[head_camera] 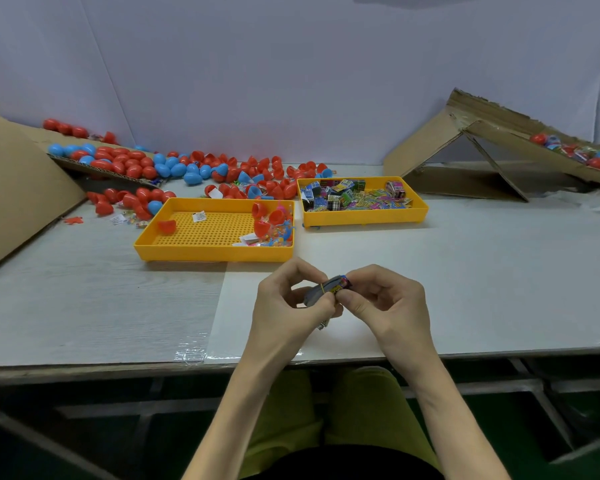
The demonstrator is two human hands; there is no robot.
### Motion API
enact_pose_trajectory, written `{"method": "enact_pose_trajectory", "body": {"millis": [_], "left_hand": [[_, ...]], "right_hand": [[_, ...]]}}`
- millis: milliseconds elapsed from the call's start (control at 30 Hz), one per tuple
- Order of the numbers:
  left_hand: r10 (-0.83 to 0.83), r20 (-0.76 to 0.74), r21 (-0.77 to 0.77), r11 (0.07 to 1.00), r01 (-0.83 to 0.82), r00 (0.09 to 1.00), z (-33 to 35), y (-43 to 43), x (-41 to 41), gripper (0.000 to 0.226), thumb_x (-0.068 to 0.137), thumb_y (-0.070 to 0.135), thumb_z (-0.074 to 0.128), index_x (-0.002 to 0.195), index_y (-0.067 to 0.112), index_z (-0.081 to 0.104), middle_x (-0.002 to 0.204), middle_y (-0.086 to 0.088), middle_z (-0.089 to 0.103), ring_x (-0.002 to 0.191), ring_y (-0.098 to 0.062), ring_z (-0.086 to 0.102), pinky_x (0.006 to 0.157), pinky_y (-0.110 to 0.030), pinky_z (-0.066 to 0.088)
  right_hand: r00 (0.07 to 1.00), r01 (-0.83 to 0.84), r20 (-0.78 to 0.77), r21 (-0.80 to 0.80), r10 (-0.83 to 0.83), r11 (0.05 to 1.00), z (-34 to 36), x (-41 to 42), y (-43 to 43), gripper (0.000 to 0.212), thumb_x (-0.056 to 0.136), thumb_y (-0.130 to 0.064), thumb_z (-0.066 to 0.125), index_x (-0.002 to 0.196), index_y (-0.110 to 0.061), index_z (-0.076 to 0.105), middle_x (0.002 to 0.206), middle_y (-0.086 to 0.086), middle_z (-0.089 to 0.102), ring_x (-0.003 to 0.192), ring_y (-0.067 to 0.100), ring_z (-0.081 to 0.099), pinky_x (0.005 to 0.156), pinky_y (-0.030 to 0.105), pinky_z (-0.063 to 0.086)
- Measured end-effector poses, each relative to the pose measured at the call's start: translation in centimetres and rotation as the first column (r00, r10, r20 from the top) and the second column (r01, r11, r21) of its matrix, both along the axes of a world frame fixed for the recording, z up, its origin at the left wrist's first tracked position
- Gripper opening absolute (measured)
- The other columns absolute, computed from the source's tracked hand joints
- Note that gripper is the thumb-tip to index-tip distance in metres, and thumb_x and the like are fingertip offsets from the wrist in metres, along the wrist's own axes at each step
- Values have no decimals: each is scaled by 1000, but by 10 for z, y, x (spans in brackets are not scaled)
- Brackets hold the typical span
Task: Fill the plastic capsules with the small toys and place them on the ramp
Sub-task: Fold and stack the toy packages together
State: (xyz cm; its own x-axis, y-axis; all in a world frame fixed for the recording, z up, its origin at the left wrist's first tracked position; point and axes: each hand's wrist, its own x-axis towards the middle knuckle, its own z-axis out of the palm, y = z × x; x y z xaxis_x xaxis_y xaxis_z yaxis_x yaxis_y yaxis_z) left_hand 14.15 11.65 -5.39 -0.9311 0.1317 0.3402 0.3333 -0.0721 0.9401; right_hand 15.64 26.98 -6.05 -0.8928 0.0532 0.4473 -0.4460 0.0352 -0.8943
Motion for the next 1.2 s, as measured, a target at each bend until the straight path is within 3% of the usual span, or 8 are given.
{"method": "enact_pose_trajectory", "body": {"millis": [100, 267, 333, 400, 500, 633, 800, 1200], "left_hand": [[5, 12, -40, 999, -5, 1000, 2, 2, 0, 26, 64, 21, 72, 82, 9, 58, 83, -12, 66, 71, -43, 67, 63, -62, 56], [7, 25, -28, 1000, -6, 1000, -1, 2, 0, 29, 65, 27, 72, 82, 9, 57, 85, -7, 71, 67, -31, 74, 64, -45, 63], [-13, 15, 7, 1000, 13, 1000, -4, 0, -1, 26, 65, 25, 69, 83, 12, 56, 94, -3, 76, 73, -29, 75, 67, -48, 63], [-15, -6, 28, 999, 15, 1000, -6, -2, -3, 20, 65, 22, 69, 82, 20, 58, 98, -2, 76, 83, -26, 74, 71, -53, 62], [5, -13, 33, 999, -4, 1000, -9, -3, -6, 19, 64, 19, 69, 77, 29, 60, 87, -1, 73, 86, -22, 70, 78, -60, 58], [-6, 26, -3, 1000, 6, 1000, -9, -2, -8, 20, 63, 17, 69, 80, 24, 59, 77, 2, 65, 66, -11, 56, 57, -34, 51], [19, 32, -61, 998, -17, 999, -5, 1, -4, 25, 63, 28, 67, 87, 23, 74, 75, -1, 68, 65, -9, 60, 59, -19, 48], [91, 22, -166, 982, -86, 996, -5, 4, -3, 13, 68, 18, 70, 80, 17, 69, 78, -1, 70, 77, -29, 71, 72, -40, 60]], "right_hand": [[1000, 21, 5, 12, -21, 1000, -1, -1, 0, 13, 77, -9, 75, 86, -19, 73, 84, 4, 76, 79, 19, 71, 74, 21, 54], [998, 64, 4, -23, -64, 998, 0, -1, 2, 14, 77, -14, 79, 88, -20, 73, 83, 0, 76, 79, 13, 71, 73, 19, 54], [998, 68, 12, -28, -67, 997, 0, -1, 1, 15, 77, -19, 79, 89, -17, 72, 83, 3, 76, 79, 17, 72, 73, 21, 54], [998, 58, 14, -14, -58, 998, -1, -1, 0, 14, 78, -11, 79, 90, -14, 72, 83, 3, 76, 80, 18, 72, 74, 21, 54], [998, 59, -13, 25, -59, 998, -2, -2, -2, 20, 78, -3, 78, 88, -18, 71, 82, -3, 76, 77, 10, 71, 72, 15, 52], [996, 88, -24, 30, -87, 996, -3, -1, -3, 24, 78, -1, 79, 87, -23, 72, 82, -1, 76, 78, 15, 71, 72, 17, 52], [991, 130, -20, 59, -129, 990, -3, 0, -2, 16, 80, -6, 78, 89, -18, 73, 82, -4, 76, 79, 14, 71, 72, 17, 53], [983, 184, -17, 47, -183, 982, -3, -1, -1, 20, 79, -10, 80, 85, -28, 73, 82, -7, 75, 79, 10, 71, 72, 17, 53]]}}
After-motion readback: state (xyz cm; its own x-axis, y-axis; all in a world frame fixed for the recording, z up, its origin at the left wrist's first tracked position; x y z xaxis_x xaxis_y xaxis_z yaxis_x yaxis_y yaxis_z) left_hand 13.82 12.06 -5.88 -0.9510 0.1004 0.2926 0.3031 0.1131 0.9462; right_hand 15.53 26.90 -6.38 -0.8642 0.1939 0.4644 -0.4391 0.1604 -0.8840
